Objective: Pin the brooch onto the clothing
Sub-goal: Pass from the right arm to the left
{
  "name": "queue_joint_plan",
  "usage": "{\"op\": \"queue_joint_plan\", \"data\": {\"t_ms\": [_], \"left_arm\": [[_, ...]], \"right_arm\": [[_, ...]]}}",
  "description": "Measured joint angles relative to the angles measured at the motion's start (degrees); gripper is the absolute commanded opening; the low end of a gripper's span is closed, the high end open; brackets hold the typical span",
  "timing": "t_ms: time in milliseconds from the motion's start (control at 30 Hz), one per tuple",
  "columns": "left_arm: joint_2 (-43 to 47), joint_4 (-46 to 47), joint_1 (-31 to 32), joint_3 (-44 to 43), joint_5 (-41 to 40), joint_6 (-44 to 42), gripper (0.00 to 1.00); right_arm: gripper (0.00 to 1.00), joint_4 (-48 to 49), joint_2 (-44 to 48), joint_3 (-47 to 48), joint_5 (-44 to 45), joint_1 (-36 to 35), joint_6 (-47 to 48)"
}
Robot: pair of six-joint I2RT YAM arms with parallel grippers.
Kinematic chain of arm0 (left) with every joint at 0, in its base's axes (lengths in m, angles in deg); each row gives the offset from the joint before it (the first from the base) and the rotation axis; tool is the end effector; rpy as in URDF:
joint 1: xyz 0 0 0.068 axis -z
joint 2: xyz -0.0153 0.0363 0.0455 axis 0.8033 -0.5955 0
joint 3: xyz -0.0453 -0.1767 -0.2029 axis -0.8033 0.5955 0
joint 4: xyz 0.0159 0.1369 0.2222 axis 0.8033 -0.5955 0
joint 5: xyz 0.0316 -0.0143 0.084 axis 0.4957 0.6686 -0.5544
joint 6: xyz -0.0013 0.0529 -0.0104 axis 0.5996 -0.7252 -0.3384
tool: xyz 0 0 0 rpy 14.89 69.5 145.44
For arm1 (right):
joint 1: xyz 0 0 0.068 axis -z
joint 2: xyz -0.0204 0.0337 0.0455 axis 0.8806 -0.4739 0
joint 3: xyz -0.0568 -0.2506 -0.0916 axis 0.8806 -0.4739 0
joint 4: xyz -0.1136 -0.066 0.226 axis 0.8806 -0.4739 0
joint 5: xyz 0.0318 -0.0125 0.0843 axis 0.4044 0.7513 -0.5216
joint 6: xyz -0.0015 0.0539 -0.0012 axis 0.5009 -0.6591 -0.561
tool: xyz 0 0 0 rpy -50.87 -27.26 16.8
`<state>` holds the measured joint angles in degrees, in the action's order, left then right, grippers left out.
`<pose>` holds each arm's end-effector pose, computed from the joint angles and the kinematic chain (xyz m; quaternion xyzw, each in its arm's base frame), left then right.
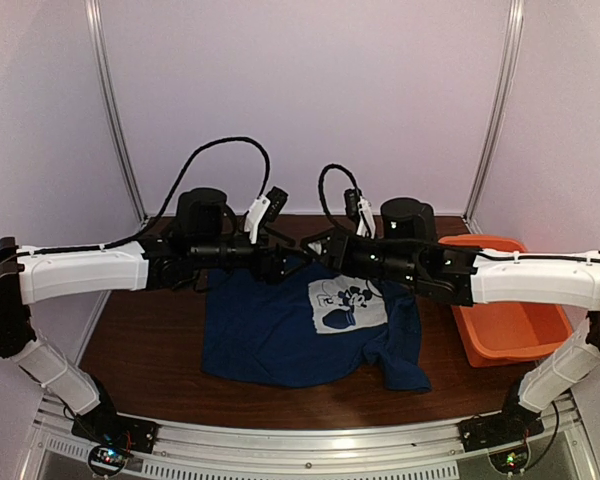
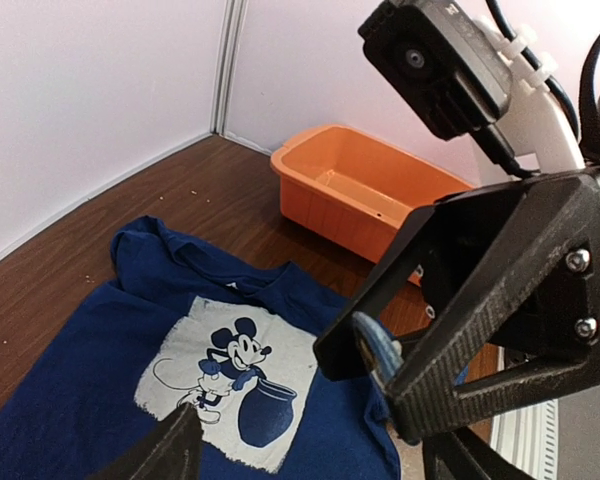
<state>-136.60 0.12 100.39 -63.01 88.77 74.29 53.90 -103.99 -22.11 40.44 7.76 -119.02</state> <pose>0.2305 -0.2669 0.2937 0.3303 0.7258 -0.4353 0.4179 0.1991 0.2827 0.3074 -0.0973 0.7792 0.5104 0.3505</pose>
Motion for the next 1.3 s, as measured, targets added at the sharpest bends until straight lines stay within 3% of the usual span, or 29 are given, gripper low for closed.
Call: {"op": "queue_joint_plan", "data": {"t_ms": [767,1300], "left_arm": [[-0.2,0.0,0.1,0.0,-2.2,1.1,0.62],[-0.2,0.1,0.4,0.0,-0.7,1.4,0.22]], "right_arm": [[0.40,-0.1,-0.8,0.5,3.2,-0.7,-1.6],[0.41,0.3,-1.8,0.7,6.1,-1.6,-1.4]]}}
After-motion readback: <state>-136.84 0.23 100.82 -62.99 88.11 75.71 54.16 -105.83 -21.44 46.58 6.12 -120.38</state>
